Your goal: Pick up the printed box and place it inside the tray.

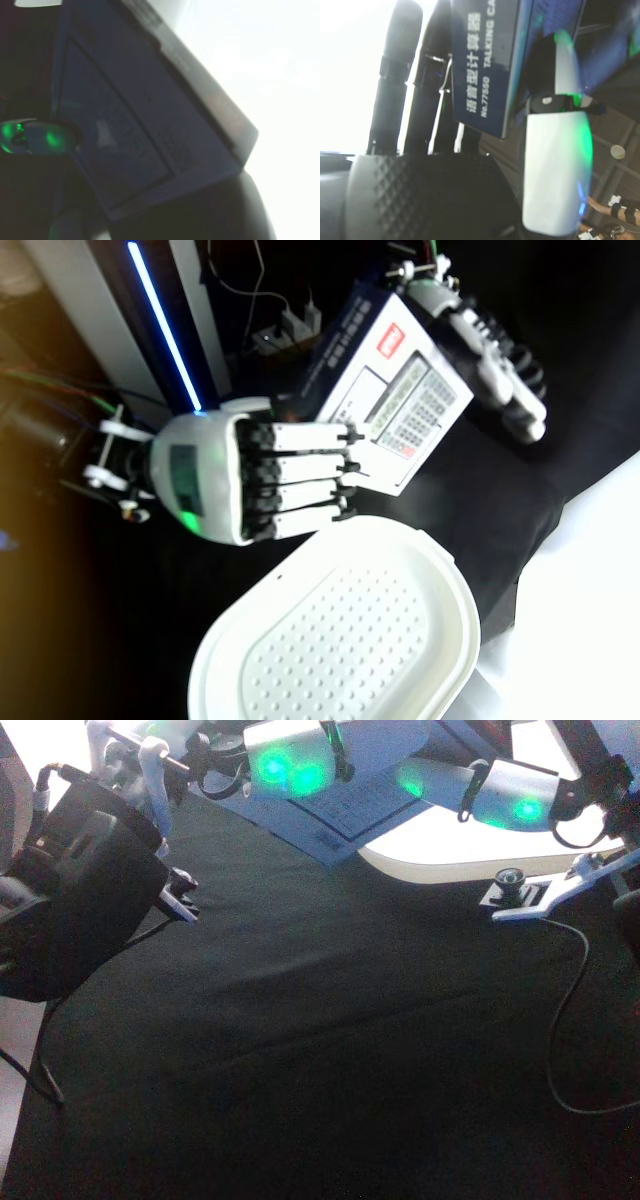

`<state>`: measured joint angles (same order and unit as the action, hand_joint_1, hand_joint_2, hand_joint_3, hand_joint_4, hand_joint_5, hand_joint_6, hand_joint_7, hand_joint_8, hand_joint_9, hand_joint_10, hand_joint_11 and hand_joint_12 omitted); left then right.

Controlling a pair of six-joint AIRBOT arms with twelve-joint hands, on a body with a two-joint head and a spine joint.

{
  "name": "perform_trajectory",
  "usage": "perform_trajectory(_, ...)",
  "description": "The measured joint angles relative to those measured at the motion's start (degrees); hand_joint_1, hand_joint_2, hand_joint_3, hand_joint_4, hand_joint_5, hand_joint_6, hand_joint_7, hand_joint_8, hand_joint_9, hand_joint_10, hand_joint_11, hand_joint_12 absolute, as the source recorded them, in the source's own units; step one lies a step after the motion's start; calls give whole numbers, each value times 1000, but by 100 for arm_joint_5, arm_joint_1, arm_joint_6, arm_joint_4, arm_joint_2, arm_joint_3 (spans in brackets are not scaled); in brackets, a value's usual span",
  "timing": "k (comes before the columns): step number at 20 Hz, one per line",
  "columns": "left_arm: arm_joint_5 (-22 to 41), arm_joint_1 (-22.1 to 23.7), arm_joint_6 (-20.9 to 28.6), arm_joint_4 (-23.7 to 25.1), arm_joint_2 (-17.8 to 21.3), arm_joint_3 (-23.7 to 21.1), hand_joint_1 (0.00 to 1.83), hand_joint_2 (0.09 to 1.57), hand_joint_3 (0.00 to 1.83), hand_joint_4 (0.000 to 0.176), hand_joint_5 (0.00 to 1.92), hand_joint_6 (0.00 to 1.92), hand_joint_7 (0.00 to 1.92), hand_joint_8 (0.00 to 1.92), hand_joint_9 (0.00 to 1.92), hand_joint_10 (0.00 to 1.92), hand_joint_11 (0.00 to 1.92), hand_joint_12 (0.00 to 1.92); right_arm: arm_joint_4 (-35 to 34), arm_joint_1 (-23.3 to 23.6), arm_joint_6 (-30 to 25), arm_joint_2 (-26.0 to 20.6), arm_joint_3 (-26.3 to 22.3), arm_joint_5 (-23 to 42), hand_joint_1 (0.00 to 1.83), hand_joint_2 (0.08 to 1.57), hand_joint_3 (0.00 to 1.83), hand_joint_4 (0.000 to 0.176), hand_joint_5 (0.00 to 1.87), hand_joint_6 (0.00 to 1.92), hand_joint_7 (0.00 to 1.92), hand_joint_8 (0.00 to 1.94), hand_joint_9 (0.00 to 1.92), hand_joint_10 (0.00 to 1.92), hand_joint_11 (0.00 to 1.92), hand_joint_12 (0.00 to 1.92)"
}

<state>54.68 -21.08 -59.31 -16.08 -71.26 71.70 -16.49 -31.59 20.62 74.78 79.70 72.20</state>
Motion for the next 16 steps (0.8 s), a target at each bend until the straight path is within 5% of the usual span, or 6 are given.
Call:
perform_trajectory(3,7,-37,26,-4,24,0,297,782,0,176,0,0,0,0,0,0,0,0,-24,2,2,-4,103,98,1275,1095,0,0,972,732,1115,997,1244,744,1023,1295)
perform_trajectory(8,31,-72,105,111,260,-31,334,767,0,176,0,0,0,0,0,0,0,0,70,269,0,-282,184,140,1283,1072,2,0,1031,657,1158,919,1274,581,984,1262)
perform_trajectory(11,61,-72,105,96,498,-98,207,834,15,21,0,0,0,0,0,0,0,0,42,280,9,-544,188,68,1283,1078,1,0,1001,721,1152,924,1281,560,1009,1298)
perform_trajectory(13,87,-83,109,127,658,-175,339,805,0,0,0,0,0,0,0,0,0,0,70,291,9,-660,201,26,1270,1111,0,0,925,851,1085,1043,1207,656,960,1346)
perform_trajectory(14,90,-107,109,149,761,-214,357,807,0,0,0,0,0,0,0,0,0,0,153,321,9,-728,201,-44,1269,1114,0,0,918,872,1078,1050,1181,668,942,1350)
perform_trajectory(16,98,-155,105,76,887,-238,398,825,6,73,0,0,0,0,0,0,0,0,437,400,9,-859,201,-293,1259,1101,0,0,986,799,1060,1057,1110,678,871,1371)
